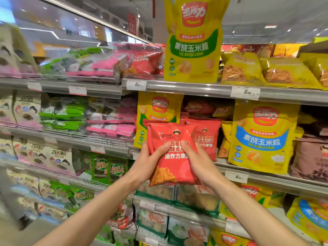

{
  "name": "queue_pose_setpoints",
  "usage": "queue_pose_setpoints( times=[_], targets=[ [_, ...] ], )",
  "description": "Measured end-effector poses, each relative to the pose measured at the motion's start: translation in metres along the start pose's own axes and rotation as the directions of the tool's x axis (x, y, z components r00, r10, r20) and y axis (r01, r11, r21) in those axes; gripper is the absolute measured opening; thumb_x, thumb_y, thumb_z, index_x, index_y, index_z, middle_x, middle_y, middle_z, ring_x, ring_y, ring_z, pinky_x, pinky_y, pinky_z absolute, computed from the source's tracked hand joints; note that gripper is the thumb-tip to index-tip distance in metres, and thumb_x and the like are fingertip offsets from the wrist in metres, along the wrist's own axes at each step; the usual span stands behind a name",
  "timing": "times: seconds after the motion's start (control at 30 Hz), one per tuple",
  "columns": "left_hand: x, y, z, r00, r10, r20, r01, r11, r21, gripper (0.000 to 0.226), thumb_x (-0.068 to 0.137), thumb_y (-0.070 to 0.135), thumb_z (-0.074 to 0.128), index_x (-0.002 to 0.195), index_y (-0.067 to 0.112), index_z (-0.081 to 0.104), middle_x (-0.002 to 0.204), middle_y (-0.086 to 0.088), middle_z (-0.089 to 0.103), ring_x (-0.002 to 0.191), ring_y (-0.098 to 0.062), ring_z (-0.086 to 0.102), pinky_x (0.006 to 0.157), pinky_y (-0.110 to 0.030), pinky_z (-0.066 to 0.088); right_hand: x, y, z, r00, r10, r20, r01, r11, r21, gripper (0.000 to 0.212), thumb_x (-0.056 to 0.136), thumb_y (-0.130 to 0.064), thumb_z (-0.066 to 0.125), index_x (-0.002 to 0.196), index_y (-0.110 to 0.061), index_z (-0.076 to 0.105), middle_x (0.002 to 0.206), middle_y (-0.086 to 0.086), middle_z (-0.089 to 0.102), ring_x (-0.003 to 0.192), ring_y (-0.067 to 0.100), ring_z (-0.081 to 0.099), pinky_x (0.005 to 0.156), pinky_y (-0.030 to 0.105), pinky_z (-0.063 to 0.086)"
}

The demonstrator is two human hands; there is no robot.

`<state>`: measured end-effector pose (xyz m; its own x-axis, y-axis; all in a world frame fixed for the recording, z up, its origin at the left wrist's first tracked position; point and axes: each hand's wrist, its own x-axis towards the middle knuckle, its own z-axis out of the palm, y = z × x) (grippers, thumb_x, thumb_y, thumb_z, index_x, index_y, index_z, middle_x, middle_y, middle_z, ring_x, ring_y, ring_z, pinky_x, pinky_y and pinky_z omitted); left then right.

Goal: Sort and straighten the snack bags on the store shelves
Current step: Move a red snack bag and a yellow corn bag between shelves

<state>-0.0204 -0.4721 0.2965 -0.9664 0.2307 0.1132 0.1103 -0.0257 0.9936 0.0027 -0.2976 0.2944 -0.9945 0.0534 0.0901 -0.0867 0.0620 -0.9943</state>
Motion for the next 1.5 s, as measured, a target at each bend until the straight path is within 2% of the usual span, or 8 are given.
queue_pose_setpoints(
  times=[0.07, 0.17, 0.27, 0.67, 0.87, 1.03, 1.33, 1.5],
  targets=[
    [0.023, 0.001, -0.016, 1.0, -0.004, -0.007, 0.004, 1.0, 0.004, 0.087, 0.073, 0.061, 0.078, 0.142, 0.029, 0.036, 0.132, 0.001, 0.063, 0.108, -0.013, 0.071, 0.086, -0.03, 0.059, 0.02, -0.005, 0.014, 1.0, 0.019, -0.002, -0.019, 1.0, -0.008, 0.025, 0.093, -0.063, 0.056, 0.109, -0.045, 0.051, 0.104, -0.016, 0.065, 0.093, 0.003, 0.067, 0.081, 0.028, 0.057],
    [0.051, 0.002, -0.04, 1.0, 0.003, -0.008, -0.003, 0.999, 0.032, 0.099, 0.065, 0.063, 0.085, 0.143, 0.029, 0.035, 0.131, 0.002, 0.064, 0.107, -0.011, 0.072, 0.087, -0.031, 0.06, 0.062, 0.001, 0.03, 1.0, -0.007, 0.015, 0.008, 0.998, -0.063, 0.098, 0.063, -0.095, 0.052, 0.141, -0.037, 0.046, 0.142, -0.012, 0.057, 0.126, 0.011, 0.059, 0.107, 0.041, 0.05],
    [0.073, -0.001, -0.067, 1.0, 0.017, -0.024, -0.016, 0.998, 0.064, 0.093, 0.065, 0.054, 0.089, 0.141, 0.031, 0.039, 0.126, 0.005, 0.068, 0.104, -0.01, 0.073, 0.084, -0.029, 0.061, 0.087, -0.002, 0.053, 1.0, -0.008, 0.024, 0.008, 1.0, 0.0, 0.061, 0.089, -0.075, 0.049, 0.14, -0.044, 0.036, 0.14, -0.026, 0.048, 0.127, 0.005, 0.054, 0.108, 0.033, 0.047],
    [0.122, -0.002, -0.144, 0.999, 0.036, -0.007, -0.036, 0.998, 0.054, 0.075, 0.052, 0.048, 0.091, 0.117, 0.032, 0.058, 0.107, 0.004, 0.078, 0.095, -0.017, 0.076, 0.087, -0.041, 0.06, 0.131, -0.014, 0.114, 0.998, 0.064, -0.022, -0.066, 0.99, -0.124, 0.101, 0.086, -0.081, 0.045, 0.162, -0.033, 0.0, 0.166, -0.014, 0.016, 0.152, 0.013, 0.025, 0.125, 0.042, 0.024],
    [0.134, -0.007, -0.161, 0.998, 0.037, 0.047, -0.039, 0.999, 0.035, 0.078, 0.061, 0.037, 0.089, 0.127, 0.026, 0.049, 0.114, -0.002, 0.073, 0.091, -0.015, 0.076, 0.075, -0.032, 0.061, 0.13, -0.016, 0.134, 0.992, 0.033, -0.123, -0.058, 0.977, -0.206, 0.106, 0.067, -0.096, 0.048, 0.155, -0.045, 0.02, 0.15, -0.025, 0.031, 0.139, 0.015, 0.046, 0.115, 0.05, 0.041],
    [0.142, -0.011, -0.176, 0.995, 0.063, 0.072, -0.067, 0.996, 0.054, 0.083, 0.063, 0.038, 0.087, 0.132, 0.026, 0.043, 0.115, 0.001, 0.071, 0.087, -0.01, 0.076, 0.066, -0.023, 0.06, 0.127, -0.022, 0.117, 0.956, -0.06, -0.288, -0.03, 0.954, -0.297, 0.055, 0.098, -0.06, 0.05, 0.141, -0.027, 0.045, 0.127, -0.01, 0.058, 0.099, -0.006, 0.057, 0.072, 0.006, 0.043],
    [0.151, -0.017, -0.195, 0.997, 0.057, 0.051, -0.062, 0.993, 0.105, 0.11, 0.057, 0.051, 0.092, 0.147, 0.025, 0.035, 0.122, 0.002, 0.069, 0.104, -0.019, 0.072, 0.095, -0.047, 0.057, 0.166, 0.007, 0.086, 0.877, 0.007, -0.48, -0.199, 0.915, -0.35, 0.138, 0.047, -0.09, 0.07, 0.156, -0.016, 0.027, 0.154, 0.006, 0.045, 0.14, 0.026, 0.048, 0.115, 0.048, 0.043],
    [0.15, -0.018, -0.197, 0.998, 0.058, 0.024, -0.061, 0.99, 0.128, 0.101, 0.062, 0.047, 0.086, 0.147, 0.026, 0.035, 0.121, 0.004, 0.068, 0.103, -0.016, 0.071, 0.09, -0.039, 0.058, 0.176, 0.003, 0.086, 0.855, 0.002, -0.519, -0.182, 0.937, -0.297, 0.123, 0.064, -0.065, 0.085, 0.156, -0.013, 0.024, 0.157, 0.008, 0.037, 0.147, 0.028, 0.034, 0.119, 0.048, 0.036]
  ],
)
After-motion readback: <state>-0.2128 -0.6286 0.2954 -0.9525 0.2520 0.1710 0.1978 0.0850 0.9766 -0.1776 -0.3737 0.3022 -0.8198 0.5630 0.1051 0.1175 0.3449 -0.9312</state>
